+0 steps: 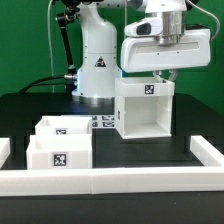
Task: Assemble drawer
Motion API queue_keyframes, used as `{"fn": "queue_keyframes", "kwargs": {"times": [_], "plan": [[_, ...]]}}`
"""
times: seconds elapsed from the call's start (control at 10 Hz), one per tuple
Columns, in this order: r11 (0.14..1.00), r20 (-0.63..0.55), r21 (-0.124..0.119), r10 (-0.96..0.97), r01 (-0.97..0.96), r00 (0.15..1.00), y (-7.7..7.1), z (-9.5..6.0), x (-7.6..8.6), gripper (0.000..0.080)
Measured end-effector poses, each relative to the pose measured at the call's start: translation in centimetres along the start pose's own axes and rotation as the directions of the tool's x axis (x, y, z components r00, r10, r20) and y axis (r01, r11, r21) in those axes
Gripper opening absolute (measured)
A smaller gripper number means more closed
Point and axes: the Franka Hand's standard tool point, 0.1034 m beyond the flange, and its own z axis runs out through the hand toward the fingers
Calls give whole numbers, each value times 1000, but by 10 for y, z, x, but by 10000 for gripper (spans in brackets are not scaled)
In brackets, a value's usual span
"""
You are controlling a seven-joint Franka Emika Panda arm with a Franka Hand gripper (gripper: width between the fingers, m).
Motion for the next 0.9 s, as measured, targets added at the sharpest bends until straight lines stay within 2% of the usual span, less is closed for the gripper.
{"fn": "queue_keyframes", "kwargs": {"times": [0.5, 0.6, 0.9], "plan": [[1000, 0, 0, 5, -5, 1000, 3, 0, 4, 37], [1000, -8, 0, 19, -19, 1000, 11, -1, 16, 38], [998, -32, 14, 63, -63, 997, 23, -2, 48, 38]]}}
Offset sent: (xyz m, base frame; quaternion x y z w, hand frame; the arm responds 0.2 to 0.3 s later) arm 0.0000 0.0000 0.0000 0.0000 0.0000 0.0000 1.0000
